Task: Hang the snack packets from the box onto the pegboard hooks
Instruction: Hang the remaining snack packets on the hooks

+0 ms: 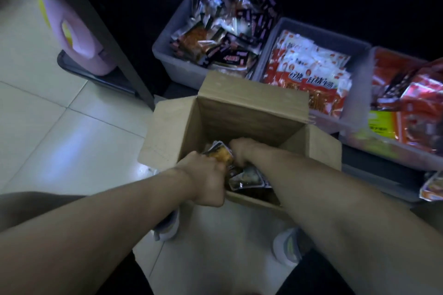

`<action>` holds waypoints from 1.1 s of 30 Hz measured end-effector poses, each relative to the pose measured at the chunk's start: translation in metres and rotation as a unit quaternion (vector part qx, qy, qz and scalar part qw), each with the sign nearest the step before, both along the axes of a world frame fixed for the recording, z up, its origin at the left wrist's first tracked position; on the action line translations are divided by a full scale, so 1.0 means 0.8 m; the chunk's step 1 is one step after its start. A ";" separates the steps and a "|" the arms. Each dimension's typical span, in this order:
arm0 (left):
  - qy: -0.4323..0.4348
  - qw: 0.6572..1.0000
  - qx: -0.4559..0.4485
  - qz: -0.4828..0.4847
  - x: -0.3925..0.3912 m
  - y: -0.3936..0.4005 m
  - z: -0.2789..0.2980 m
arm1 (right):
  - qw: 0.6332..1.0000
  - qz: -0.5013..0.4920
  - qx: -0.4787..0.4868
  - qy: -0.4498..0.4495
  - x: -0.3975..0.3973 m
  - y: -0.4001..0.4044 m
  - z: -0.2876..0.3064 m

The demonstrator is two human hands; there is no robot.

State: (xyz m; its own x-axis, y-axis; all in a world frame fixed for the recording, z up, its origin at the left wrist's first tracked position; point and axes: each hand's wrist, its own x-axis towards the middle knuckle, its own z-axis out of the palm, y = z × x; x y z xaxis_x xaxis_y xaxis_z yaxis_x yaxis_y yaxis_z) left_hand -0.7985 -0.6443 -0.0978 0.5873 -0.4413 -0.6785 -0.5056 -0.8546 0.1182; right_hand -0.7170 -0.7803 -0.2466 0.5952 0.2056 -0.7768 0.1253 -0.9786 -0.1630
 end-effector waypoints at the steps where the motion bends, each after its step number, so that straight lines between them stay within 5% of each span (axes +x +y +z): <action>1: 0.013 1.000 0.014 -0.007 0.000 -0.002 0.004 | 1.000 0.026 -0.006 -0.015 0.001 -0.001 0.028; 6: 0.111 0.989 0.090 0.049 0.032 0.006 0.063 | 0.992 0.082 0.016 -0.098 -0.013 -0.018 0.199; 10: 0.026 0.961 -0.152 0.229 0.061 0.033 0.149 | 0.978 -0.004 0.107 -0.179 -0.046 -0.066 0.331; 13: 0.019 0.840 -0.374 0.392 0.054 0.033 0.174 | 0.953 -0.128 0.203 -0.185 -0.073 -0.104 0.387; 16: 0.020 0.747 -0.474 0.466 0.046 0.007 0.170 | 0.896 -0.245 0.336 -0.153 -0.094 -0.124 0.397; 20: 0.161 0.639 -0.570 0.490 0.046 -0.023 0.171 | 0.842 -0.310 0.428 -0.111 -0.104 -0.128 0.388; 23: 0.223 0.615 -0.587 0.478 0.043 -0.033 0.177 | 0.821 -0.334 0.455 -0.086 -0.104 -0.136 0.386; 28: 0.183 0.566 -0.626 0.504 0.050 -0.045 0.175 | 0.767 -0.391 0.504 -0.064 -0.097 -0.148 0.371; 33: 0.177 0.511 -0.627 0.560 0.058 -0.050 0.174 | 0.755 -0.389 0.528 -0.001 -0.086 -0.162 0.371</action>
